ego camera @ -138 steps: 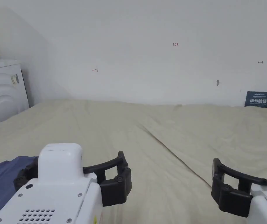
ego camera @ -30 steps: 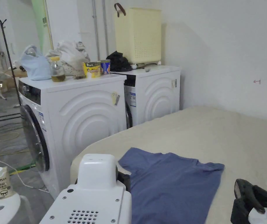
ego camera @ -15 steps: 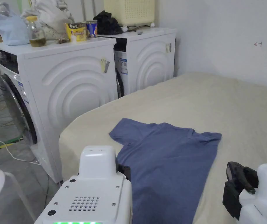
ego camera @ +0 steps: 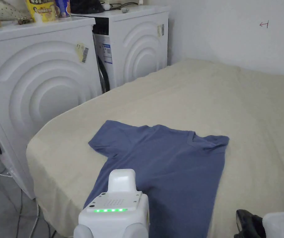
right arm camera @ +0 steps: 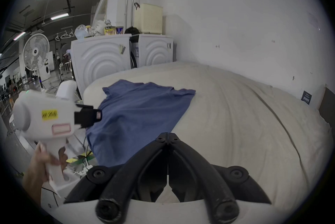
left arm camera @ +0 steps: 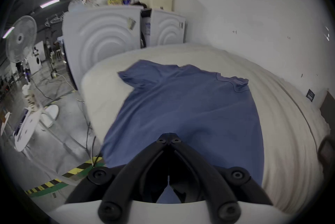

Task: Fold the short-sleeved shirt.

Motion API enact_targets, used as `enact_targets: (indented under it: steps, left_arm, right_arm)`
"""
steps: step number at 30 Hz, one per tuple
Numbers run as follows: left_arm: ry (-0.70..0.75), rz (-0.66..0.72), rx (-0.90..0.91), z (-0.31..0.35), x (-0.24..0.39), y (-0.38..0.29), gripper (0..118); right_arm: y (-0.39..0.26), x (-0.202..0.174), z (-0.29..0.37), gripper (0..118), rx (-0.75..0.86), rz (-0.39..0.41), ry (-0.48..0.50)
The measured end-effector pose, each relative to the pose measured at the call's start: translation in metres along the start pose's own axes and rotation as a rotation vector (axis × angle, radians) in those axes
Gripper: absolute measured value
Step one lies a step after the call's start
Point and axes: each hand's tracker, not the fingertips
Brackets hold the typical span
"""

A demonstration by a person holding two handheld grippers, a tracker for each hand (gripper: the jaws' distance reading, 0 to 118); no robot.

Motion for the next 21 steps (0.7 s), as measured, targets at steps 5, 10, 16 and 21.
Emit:
enact_targets:
  steps: [5,10,16,21]
  left_arm:
    - [0.011,-0.005,-0.011,-0.03,0.006,0.024,67]
    - [-0.077,0.024,-0.049,-0.039,0.011,0.039,118]
    - [-0.08,-0.069,-0.255,-0.087,0.032,0.033,117]
    - [-0.063,-0.074,-0.23,-0.083,0.036,0.034,107]
  right_arm:
    - [-0.003,0.007,-0.014,0,-0.032,-0.043,-0.005]
    - [-0.008,0.008,-0.022,0,-0.07,-0.052,-0.016]
    - [-0.01,0.009,-0.022,0,-0.085,-0.054,-0.013]
    - [-0.011,0.012,-0.022,0,-0.095,-0.055,-0.018]
